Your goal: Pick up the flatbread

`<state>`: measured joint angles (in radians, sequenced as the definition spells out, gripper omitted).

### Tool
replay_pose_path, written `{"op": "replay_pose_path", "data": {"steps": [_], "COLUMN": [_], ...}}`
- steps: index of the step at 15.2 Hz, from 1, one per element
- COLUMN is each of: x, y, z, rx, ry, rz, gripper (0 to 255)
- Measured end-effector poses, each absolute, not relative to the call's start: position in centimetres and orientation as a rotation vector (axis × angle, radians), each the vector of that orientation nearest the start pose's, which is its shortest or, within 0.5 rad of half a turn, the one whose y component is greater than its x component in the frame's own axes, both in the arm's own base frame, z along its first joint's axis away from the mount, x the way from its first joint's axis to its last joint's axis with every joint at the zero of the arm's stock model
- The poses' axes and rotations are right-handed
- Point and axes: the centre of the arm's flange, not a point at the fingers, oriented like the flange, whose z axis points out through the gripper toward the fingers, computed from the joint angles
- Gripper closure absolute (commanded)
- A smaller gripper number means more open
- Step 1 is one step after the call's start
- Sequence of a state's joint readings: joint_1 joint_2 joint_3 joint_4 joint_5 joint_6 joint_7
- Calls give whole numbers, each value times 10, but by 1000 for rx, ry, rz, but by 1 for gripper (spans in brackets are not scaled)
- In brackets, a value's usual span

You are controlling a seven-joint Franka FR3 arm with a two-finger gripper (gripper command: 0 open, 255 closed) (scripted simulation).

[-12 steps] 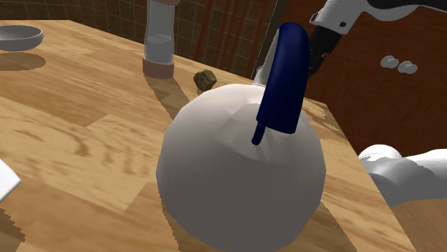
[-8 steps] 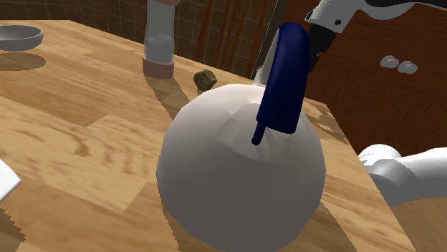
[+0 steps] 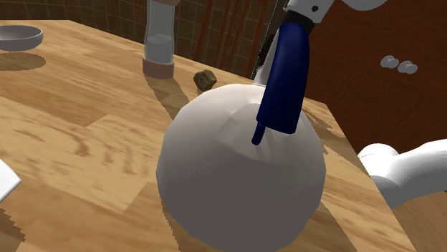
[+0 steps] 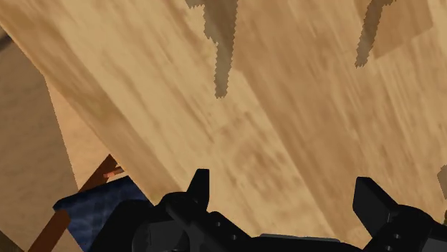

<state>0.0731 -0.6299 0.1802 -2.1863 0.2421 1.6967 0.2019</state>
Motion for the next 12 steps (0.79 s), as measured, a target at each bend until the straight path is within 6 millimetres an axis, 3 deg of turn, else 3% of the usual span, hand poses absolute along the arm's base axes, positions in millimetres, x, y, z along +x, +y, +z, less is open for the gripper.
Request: {"op": "replay_pose_path", "data": {"steps": [3,12], "x": [363,398], "y": [166,270], "z": [626,648], "rx": [-2955,-2887], "ry": [-20,-37], "rz": [-166,-211], "gripper": [0,0]}}
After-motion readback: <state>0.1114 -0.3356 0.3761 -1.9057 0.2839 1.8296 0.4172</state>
